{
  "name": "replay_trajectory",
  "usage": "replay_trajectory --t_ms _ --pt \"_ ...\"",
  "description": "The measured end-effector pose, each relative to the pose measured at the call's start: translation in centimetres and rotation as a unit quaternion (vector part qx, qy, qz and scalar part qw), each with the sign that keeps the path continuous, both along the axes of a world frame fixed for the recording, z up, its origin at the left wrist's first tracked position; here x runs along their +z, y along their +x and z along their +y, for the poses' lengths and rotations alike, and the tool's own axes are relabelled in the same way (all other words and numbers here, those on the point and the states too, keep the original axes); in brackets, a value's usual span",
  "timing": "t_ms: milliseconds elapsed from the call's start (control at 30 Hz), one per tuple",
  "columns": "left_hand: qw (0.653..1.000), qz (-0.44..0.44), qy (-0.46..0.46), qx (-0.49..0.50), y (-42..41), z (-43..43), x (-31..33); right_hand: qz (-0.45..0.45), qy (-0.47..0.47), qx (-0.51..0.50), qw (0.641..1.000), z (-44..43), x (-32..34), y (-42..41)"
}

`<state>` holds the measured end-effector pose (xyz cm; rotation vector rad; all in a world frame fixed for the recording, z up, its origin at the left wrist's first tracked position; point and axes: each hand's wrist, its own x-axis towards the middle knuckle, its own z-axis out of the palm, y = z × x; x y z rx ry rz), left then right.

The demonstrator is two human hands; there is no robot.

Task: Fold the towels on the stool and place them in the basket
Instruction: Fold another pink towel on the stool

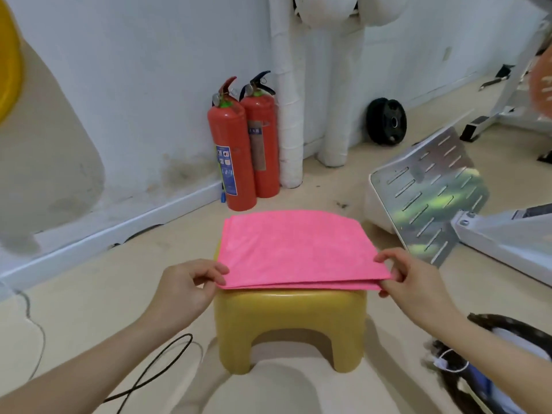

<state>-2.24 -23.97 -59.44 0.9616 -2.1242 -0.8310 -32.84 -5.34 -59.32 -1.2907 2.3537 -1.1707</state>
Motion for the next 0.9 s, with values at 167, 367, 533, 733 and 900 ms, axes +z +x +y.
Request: replay_trajectory --t_ms 167,367,533,733,900 --pt "1.000 -0.004 -0.015 -0.015 0.8 0.5 -0.1 0.045 -0.006 0.044 0.998 1.0 -1.7 0.0" --pt "1.000 0.027 0.005 -0.006 1.7 1.5 -0.5 0.119 -0.008 0.114 0.986 2.5 -2.7 0.5" --pt "0.996 0.016 0.090 -0.016 3.2 2.6 -0.8 0.197 0.016 0.197 0.960 4.0 -2.9 1.2" --pt "0.900 -0.220 0.340 -0.159 4.3 1.7 2.6 0.269 0.030 0.342 0.900 4.1 -1.1 0.5" --pt "0.950 -0.140 0.278 0.025 1.0 -4.9 5.5 0.284 0.032 0.209 0.935 -3.2 3.7 -0.2"
